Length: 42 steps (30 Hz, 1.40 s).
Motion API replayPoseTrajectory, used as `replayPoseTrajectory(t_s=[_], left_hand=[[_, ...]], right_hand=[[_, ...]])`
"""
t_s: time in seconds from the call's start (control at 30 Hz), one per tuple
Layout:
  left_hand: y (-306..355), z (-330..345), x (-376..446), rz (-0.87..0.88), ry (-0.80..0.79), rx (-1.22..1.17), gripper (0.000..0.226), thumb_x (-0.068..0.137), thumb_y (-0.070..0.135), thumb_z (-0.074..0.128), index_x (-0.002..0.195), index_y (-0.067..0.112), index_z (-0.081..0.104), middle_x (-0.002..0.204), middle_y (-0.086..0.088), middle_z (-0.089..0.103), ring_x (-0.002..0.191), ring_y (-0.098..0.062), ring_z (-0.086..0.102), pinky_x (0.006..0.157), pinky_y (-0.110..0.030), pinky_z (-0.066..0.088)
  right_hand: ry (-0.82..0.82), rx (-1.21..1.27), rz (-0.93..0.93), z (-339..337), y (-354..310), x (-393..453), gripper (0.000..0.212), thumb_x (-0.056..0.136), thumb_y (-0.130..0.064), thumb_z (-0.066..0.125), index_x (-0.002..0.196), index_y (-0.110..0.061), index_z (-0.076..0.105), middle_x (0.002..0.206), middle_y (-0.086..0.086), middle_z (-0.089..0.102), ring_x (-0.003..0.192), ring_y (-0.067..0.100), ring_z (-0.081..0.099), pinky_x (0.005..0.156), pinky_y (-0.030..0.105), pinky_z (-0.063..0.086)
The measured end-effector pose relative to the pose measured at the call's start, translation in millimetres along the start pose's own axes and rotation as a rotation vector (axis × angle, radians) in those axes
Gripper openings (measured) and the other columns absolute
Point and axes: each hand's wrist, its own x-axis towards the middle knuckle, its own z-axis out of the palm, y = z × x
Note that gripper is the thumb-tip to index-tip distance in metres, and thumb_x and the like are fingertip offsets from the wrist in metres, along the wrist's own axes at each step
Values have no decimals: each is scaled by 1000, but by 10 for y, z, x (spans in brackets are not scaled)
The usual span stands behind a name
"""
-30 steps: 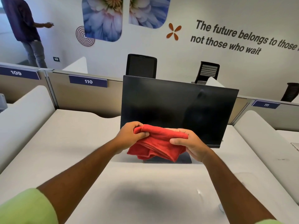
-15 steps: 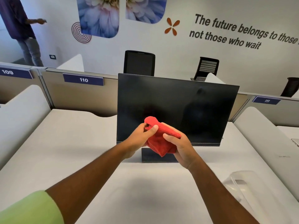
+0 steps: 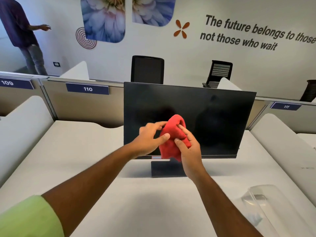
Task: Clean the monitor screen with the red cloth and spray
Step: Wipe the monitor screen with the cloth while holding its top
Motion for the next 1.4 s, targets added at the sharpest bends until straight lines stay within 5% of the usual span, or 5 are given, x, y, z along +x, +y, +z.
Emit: replayPoseTrajectory(t_s=[0.23, 0.33, 0.87, 1.17, 1.4], left_hand=[[209, -1005, 466, 303, 525, 530, 50, 94, 29, 61, 141, 14, 51, 146, -10, 43, 139, -28, 34, 118, -37, 23], [243, -1321, 661, 225, 467, 641, 54, 99, 29, 55, 150, 15, 41, 156, -11, 36, 145, -30, 29, 121, -44, 19], [79, -1289, 794, 85, 328, 589, 51, 106, 28, 42, 154, 16, 31, 166, -12, 15, 154, -33, -6, 121, -53, 15], [1, -1257, 860, 95, 356, 579, 51, 105, 22, 45, 153, 17, 31, 168, -12, 6, 153, -34, -16, 119, -54, 18], [-26, -1306, 818, 58, 329, 547, 52, 105, 22, 44, 154, 15, 29, 167, -12, 8, 152, -35, -16, 119, -59, 15]], right_hand=[[529, -550, -416, -243, -152, 688, 45, 97, -1, 64, 139, -17, 64, 153, 6, 53, 140, 24, 53, 116, 19, 40], [657, -780, -399, -351, -230, 975, 52, 99, -9, 68, 148, -22, 56, 165, 7, 40, 147, 31, 44, 116, 41, 46], [319, -1168, -836, 176, 105, 1151, 64, 104, -7, 55, 162, -28, 37, 173, 3, 23, 160, 35, 20, 123, 53, 37], [804, -781, -389, 35, -279, 1447, 67, 96, 8, 48, 155, -22, 50, 169, 5, 35, 153, 38, 34, 123, 46, 37], [197, -1124, -903, 946, 236, 983, 61, 100, -1, 53, 154, -28, 51, 170, 2, 34, 158, 36, 25, 126, 53, 27]])
